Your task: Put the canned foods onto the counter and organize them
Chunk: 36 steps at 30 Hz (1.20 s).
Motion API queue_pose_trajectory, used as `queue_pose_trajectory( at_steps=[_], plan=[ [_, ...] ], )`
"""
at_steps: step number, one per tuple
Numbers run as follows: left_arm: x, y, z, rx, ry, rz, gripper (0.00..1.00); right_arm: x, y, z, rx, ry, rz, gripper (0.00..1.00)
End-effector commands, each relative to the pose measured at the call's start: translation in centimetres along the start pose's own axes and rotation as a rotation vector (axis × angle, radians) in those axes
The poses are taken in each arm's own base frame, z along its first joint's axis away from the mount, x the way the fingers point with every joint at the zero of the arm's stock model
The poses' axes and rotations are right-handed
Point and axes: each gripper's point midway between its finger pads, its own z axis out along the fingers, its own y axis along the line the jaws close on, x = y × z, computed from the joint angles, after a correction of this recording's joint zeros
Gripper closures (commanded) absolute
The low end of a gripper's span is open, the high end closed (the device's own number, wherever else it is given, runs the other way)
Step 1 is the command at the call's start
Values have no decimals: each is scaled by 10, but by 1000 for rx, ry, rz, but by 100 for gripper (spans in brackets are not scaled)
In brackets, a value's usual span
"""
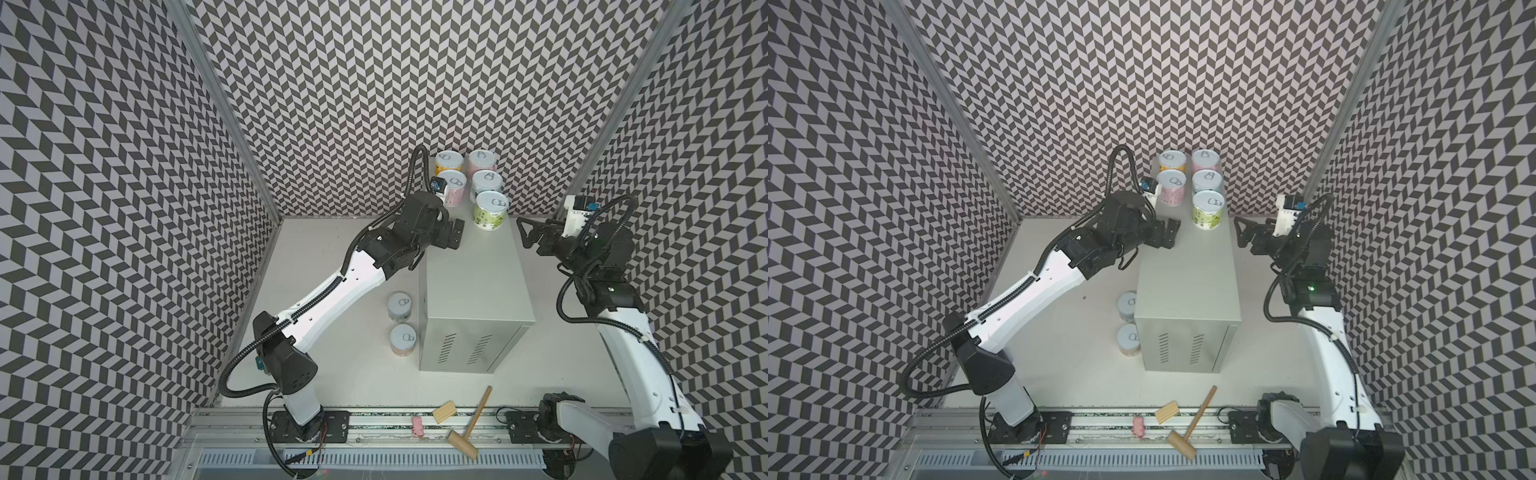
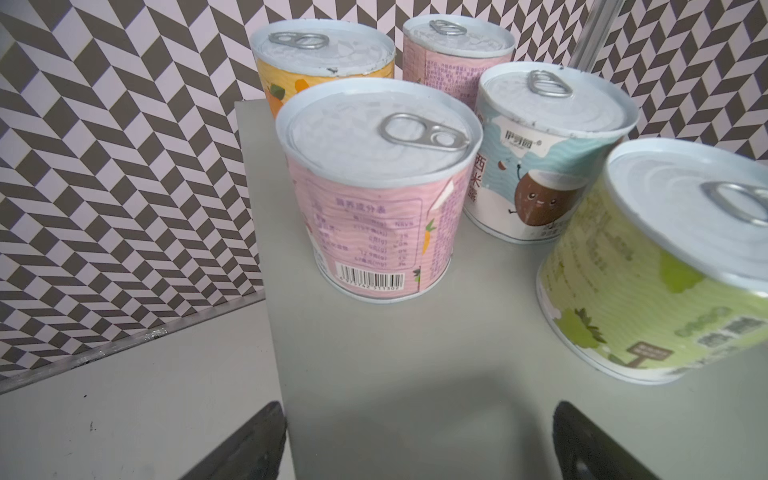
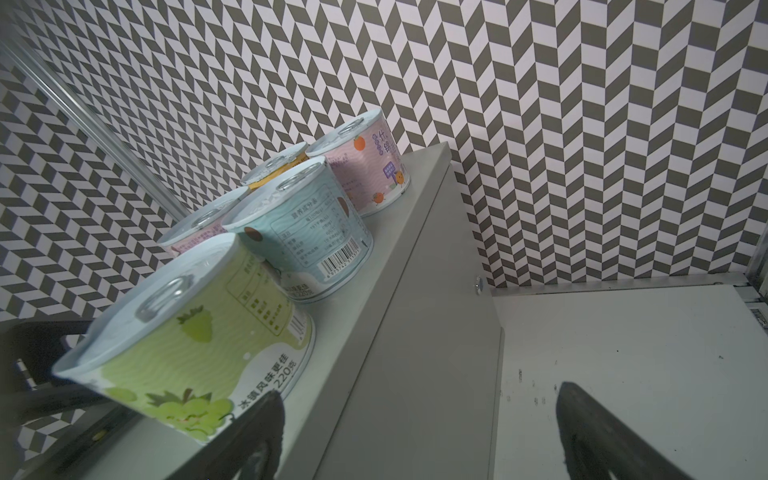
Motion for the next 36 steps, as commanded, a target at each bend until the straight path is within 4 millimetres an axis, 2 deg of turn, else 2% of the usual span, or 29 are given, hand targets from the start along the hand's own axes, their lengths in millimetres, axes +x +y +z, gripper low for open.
queue_pose_trajectory(
  at_steps=[1,8,11,18,21,26,36],
  plan=[
    [-4,-12,3,45,3,-3,0,-9,3,2,-14,-40,-29,1],
    [-1,-18,14,42,29,21,0,-7,4,3,-18,-35,-30,1],
    [-4,-11,12,-16,20,33,0,-6,3,3,-16,-34,-30,1],
    [-23,12,-11,-139,-20,77,0,-6,5,4,-24,-33,-31,1],
    [-30,15,-22,-154,-37,94,0,-7,5,4,-23,-34,-31,1],
    [-33,8,-30,-158,-52,129,0,-8,6,4,-27,-35,-30,1],
    [-27,-14,-24,-142,-55,153,0,-6,8,5,-34,-29,-33,1]
  ],
)
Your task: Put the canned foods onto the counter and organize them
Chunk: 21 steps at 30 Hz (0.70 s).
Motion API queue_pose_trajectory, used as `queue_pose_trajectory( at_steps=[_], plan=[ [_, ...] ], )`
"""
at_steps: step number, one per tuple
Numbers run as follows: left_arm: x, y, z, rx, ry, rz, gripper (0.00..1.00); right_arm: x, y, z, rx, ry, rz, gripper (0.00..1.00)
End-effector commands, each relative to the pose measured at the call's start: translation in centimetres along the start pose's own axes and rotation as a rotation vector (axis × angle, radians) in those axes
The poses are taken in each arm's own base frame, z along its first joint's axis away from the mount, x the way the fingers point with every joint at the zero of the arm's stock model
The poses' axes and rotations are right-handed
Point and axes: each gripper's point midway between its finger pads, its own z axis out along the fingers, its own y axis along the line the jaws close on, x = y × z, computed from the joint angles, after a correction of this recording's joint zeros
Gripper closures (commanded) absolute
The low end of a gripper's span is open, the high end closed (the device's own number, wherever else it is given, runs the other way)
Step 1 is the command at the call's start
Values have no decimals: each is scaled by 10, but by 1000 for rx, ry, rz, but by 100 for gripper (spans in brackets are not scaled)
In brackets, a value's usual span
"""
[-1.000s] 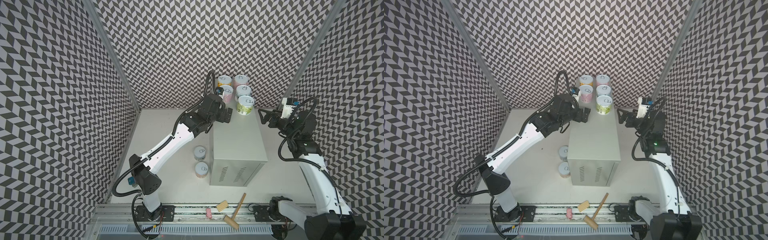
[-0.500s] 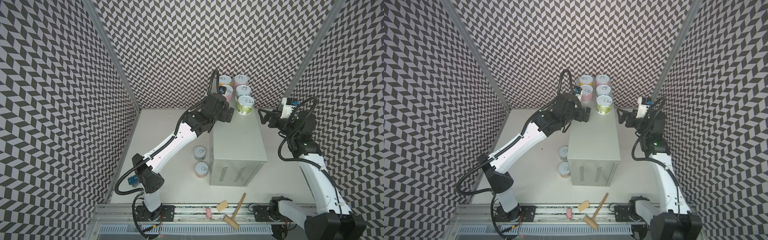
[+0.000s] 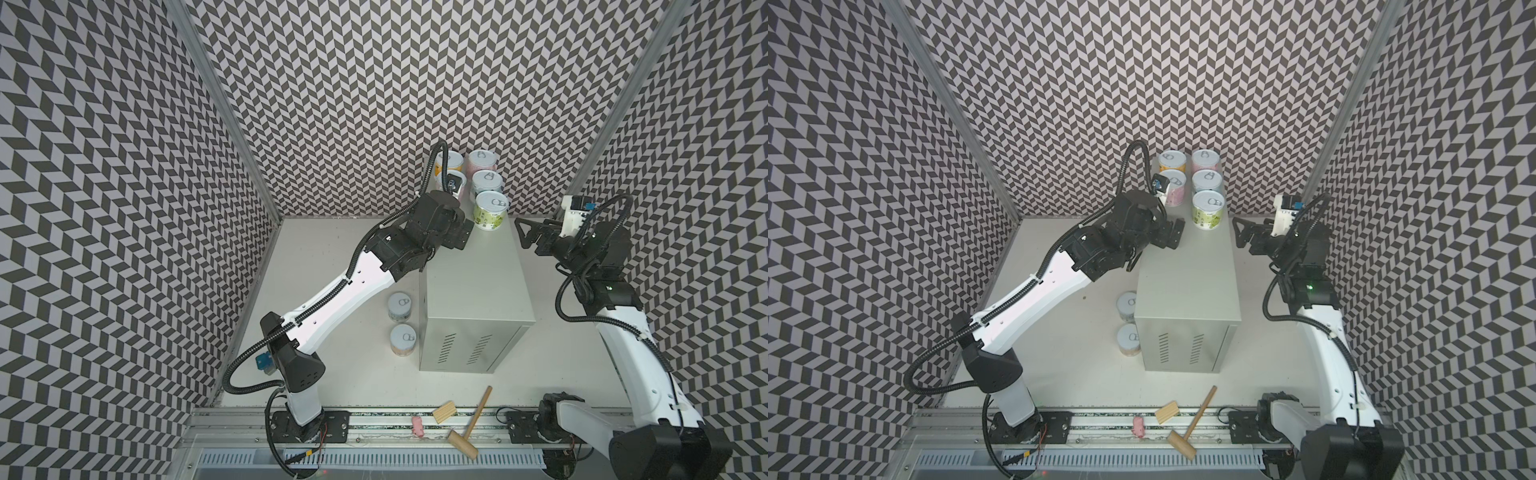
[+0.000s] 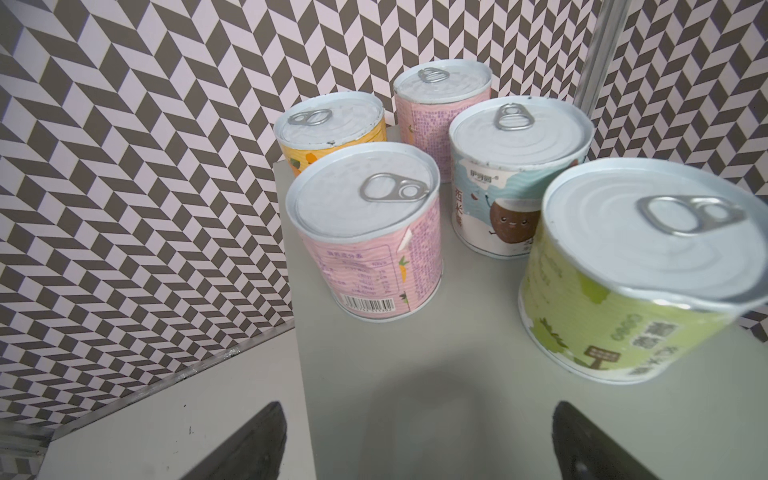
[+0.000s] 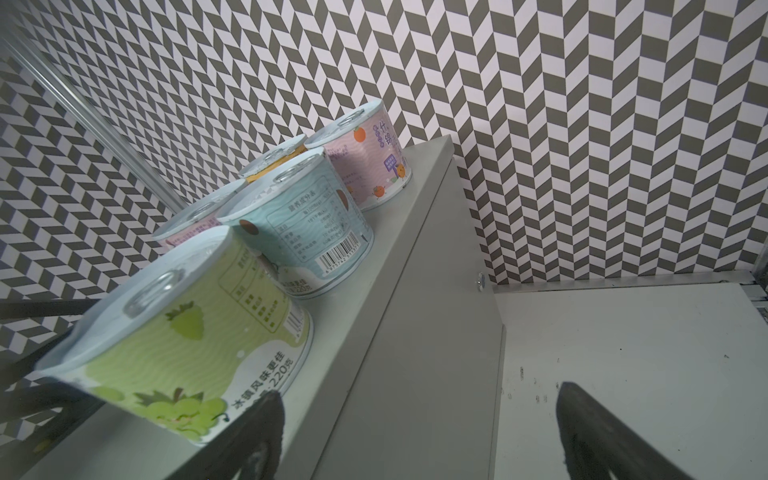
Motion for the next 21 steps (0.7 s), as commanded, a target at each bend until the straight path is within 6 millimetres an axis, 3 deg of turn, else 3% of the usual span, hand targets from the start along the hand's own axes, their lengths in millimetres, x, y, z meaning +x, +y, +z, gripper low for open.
queue_pose_trajectory(
  at_steps=[1,21],
  plan=[
    [-9,0,-4,-19,-25,-1,0,-10,7,1,-28,-42,-30,1],
    [-8,-9,11,-7,-21,9,0,-9,15,2,-45,-37,-45,1]
  ],
)
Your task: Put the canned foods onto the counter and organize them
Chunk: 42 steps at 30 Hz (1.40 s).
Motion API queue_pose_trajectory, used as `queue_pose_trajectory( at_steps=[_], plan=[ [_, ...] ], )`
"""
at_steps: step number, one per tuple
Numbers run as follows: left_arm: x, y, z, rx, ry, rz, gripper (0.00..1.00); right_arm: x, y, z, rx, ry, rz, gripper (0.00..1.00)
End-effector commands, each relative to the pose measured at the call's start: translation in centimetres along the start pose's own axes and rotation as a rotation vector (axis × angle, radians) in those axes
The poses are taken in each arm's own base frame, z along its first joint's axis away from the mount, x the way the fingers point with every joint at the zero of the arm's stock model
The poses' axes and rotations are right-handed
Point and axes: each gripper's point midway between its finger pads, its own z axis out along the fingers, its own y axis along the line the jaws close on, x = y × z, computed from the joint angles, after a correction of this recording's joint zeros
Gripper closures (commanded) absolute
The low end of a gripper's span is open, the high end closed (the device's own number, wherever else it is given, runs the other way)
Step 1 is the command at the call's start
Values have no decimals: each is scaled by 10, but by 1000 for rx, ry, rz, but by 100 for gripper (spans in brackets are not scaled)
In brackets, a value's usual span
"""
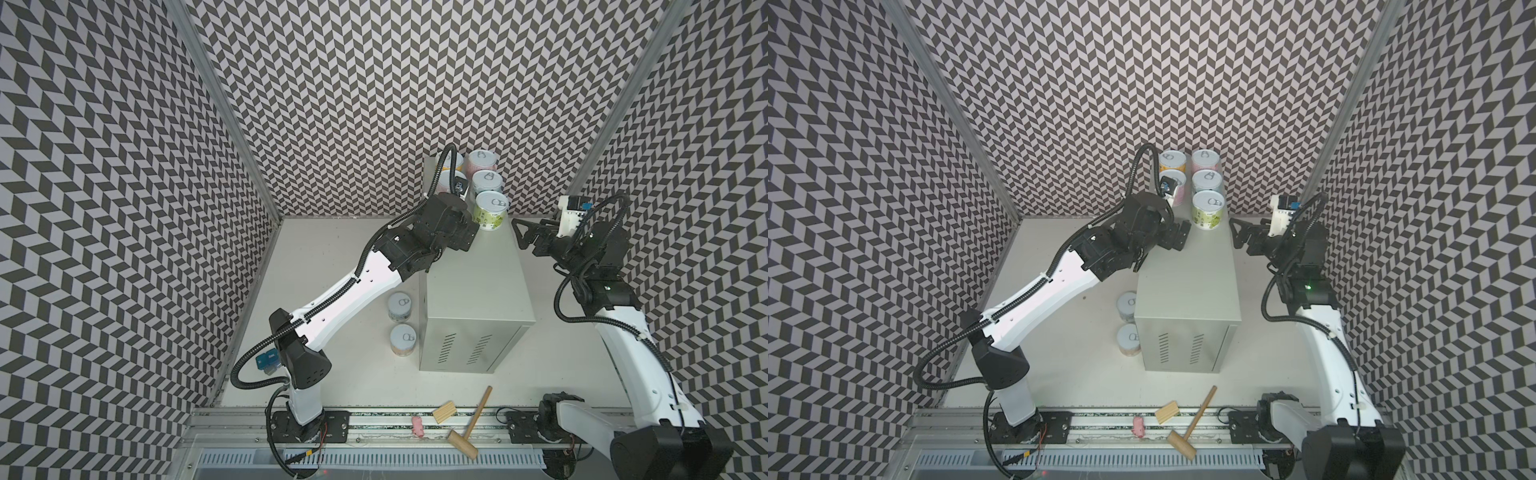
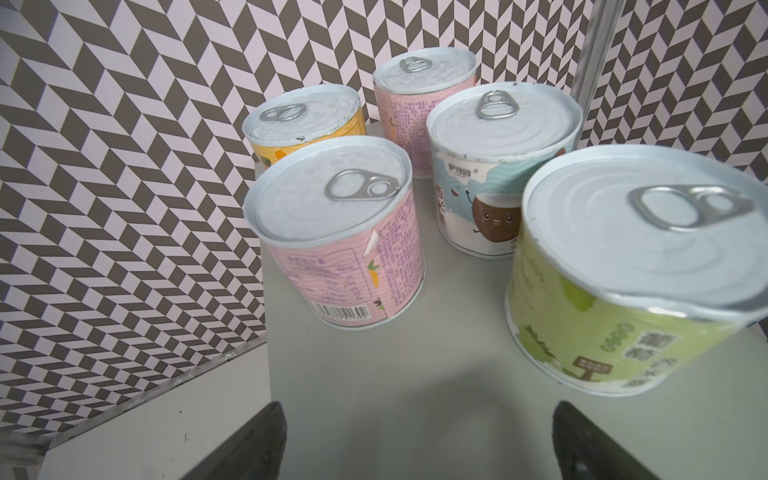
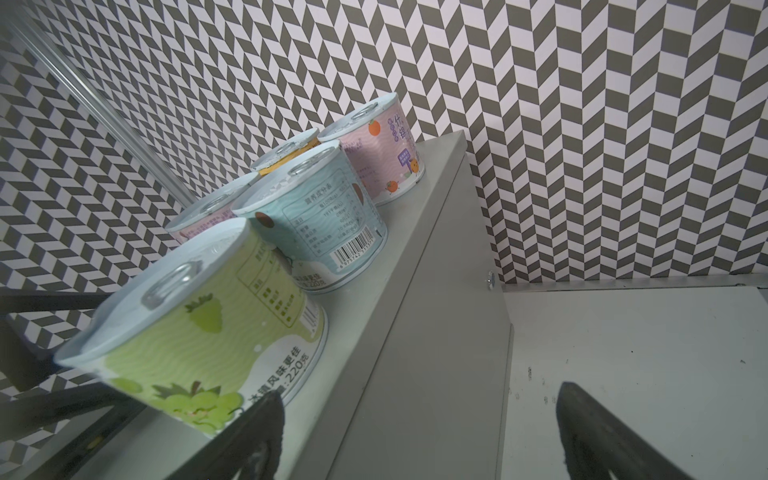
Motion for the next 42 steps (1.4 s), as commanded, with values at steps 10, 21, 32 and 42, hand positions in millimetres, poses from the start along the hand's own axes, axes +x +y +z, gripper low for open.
queue_pose_trajectory(
  at_steps=[10,21,32,42],
  plan=[
    [-11,-2,2,-4,-24,-6,0,-11,9,4,-37,-33,-40,1],
    [-9,-6,6,5,-19,3,0,-7,8,9,-37,-17,-42,1],
    [-7,-6,10,13,-14,2,0,-5,9,14,-45,-7,-43,1],
    [-7,-5,15,22,-10,-6,0,-4,8,15,-43,-2,-44,1]
  ],
)
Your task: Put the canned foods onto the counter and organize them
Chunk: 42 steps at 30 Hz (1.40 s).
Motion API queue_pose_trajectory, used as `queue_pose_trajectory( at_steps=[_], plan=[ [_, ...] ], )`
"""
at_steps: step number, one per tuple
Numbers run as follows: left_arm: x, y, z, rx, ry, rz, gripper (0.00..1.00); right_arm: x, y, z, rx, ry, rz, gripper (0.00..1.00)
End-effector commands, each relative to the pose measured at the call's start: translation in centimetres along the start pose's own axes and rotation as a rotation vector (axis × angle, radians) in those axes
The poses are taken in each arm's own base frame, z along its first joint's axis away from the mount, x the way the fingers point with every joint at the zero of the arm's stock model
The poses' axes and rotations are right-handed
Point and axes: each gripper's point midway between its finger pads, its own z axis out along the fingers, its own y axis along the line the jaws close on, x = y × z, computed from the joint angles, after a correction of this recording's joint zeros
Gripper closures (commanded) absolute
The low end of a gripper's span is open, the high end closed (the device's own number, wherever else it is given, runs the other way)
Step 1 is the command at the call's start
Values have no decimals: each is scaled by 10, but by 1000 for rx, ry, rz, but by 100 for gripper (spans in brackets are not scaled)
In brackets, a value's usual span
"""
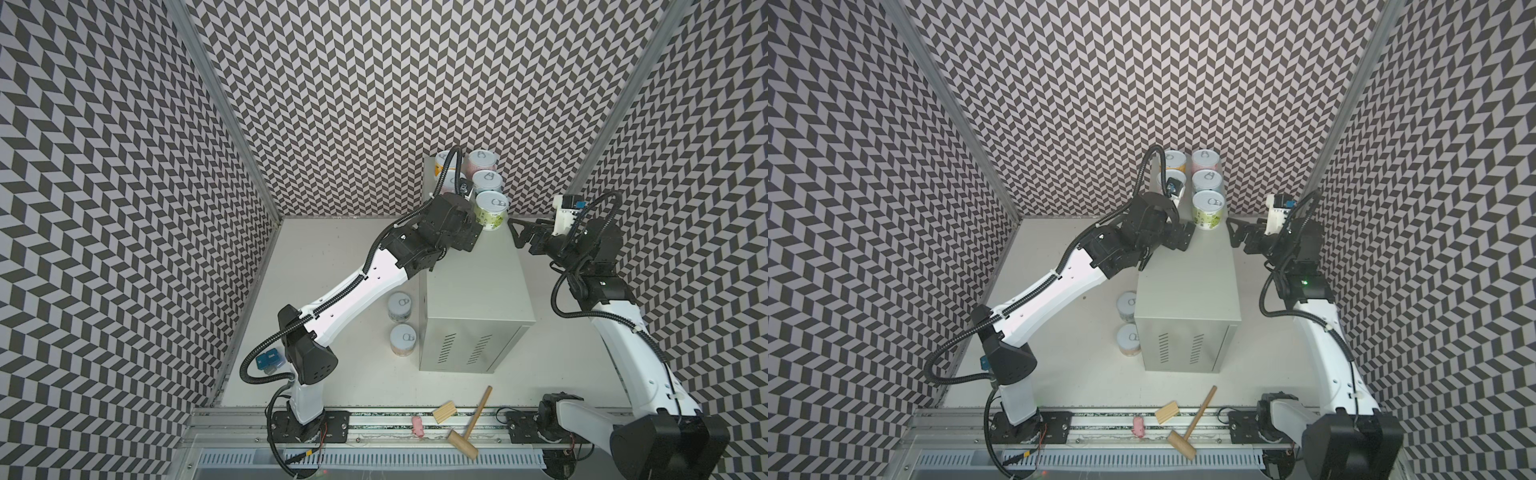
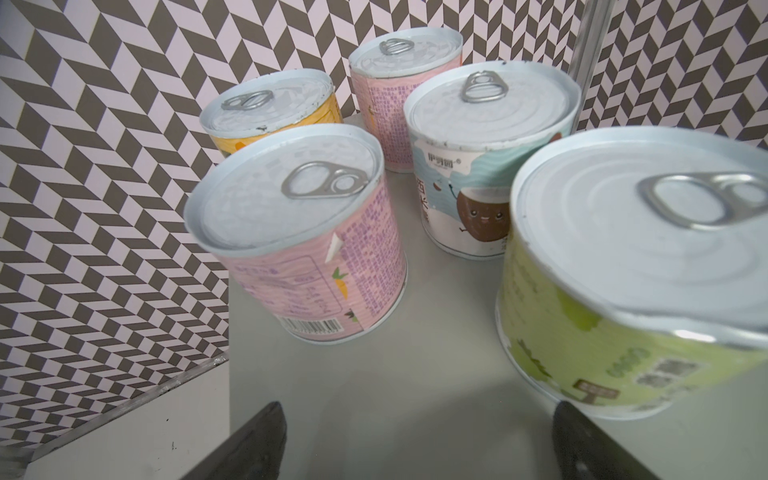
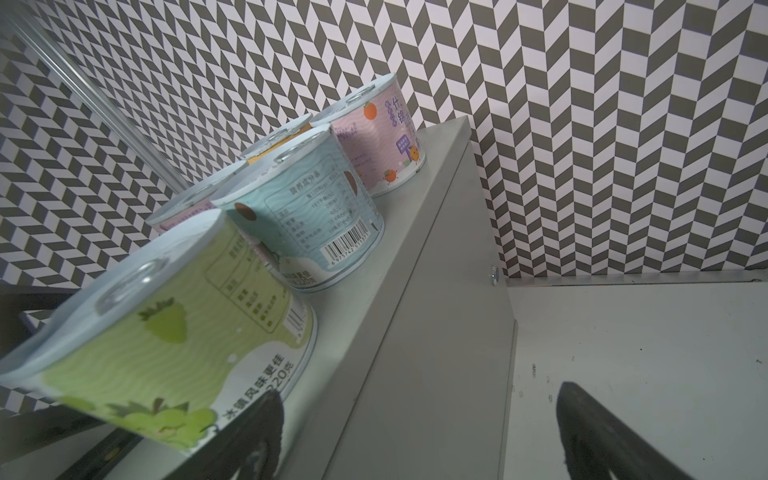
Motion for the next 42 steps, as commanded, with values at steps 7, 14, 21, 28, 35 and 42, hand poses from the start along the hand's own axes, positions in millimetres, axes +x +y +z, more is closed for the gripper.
queue_pose_trajectory(
  at_steps=[7,14,21,28,35,42],
  plan=[
    [-10,4,4,8,-19,-19,0,-11,10,3,-35,-28,-39,1],
    [-9,5,6,1,-15,-12,0,-11,10,4,-35,-27,-42,1],
    [-10,13,10,-13,-12,-18,0,-12,10,4,-36,-26,-44,1],
    [-10,16,13,-14,-8,-18,0,-11,10,5,-36,-24,-45,1],
    [-7,9,15,14,-1,-7,0,-11,11,5,-38,-24,-45,1],
    [-5,5,17,30,5,0,0,-9,11,5,-39,-18,-45,1]
  ],
)
